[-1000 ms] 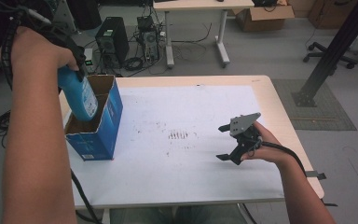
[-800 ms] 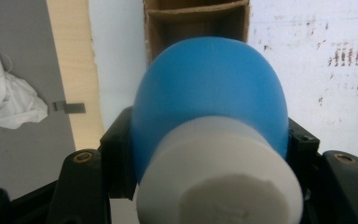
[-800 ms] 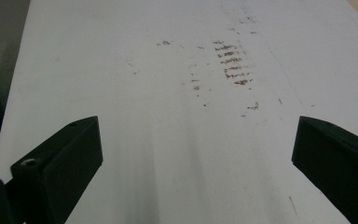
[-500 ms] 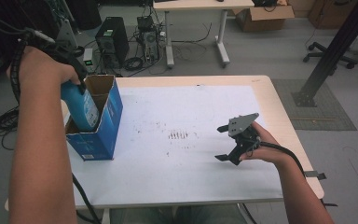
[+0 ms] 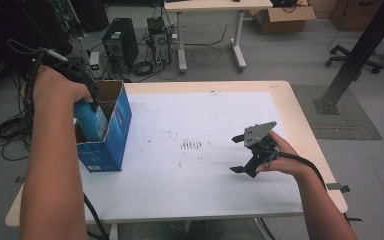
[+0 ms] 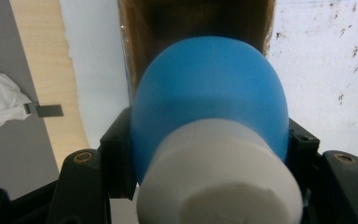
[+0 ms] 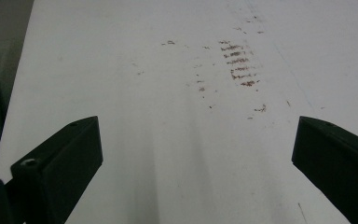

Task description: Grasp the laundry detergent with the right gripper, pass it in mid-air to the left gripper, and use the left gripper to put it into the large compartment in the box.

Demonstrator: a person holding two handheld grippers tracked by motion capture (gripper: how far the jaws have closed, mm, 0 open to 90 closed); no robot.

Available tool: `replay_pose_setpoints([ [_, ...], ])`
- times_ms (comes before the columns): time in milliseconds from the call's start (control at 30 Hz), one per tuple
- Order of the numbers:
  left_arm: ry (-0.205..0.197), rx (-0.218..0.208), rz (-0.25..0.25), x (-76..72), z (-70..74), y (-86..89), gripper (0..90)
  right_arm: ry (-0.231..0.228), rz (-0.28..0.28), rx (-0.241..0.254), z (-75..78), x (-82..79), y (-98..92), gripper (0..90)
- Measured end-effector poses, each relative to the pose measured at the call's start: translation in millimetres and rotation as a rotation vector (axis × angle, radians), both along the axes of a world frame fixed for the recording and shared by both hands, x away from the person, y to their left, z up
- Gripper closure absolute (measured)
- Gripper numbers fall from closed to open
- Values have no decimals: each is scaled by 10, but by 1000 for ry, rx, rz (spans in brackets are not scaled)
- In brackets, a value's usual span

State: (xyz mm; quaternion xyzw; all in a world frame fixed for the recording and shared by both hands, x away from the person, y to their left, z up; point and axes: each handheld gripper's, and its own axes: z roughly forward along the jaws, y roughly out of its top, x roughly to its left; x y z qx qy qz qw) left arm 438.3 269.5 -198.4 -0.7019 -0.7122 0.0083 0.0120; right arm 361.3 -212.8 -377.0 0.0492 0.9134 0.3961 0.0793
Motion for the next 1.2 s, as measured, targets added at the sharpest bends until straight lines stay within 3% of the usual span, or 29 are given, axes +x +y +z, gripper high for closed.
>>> replay_pose_setpoints([
  [600, 23, 15, 2, 44, -422, -56, 381, -1, 1, 4, 10, -21, -8, 16],
  [1200, 25, 27, -10, 66, -672, -55, 380, 2, 0, 4, 6, -10, -16, 16],
])
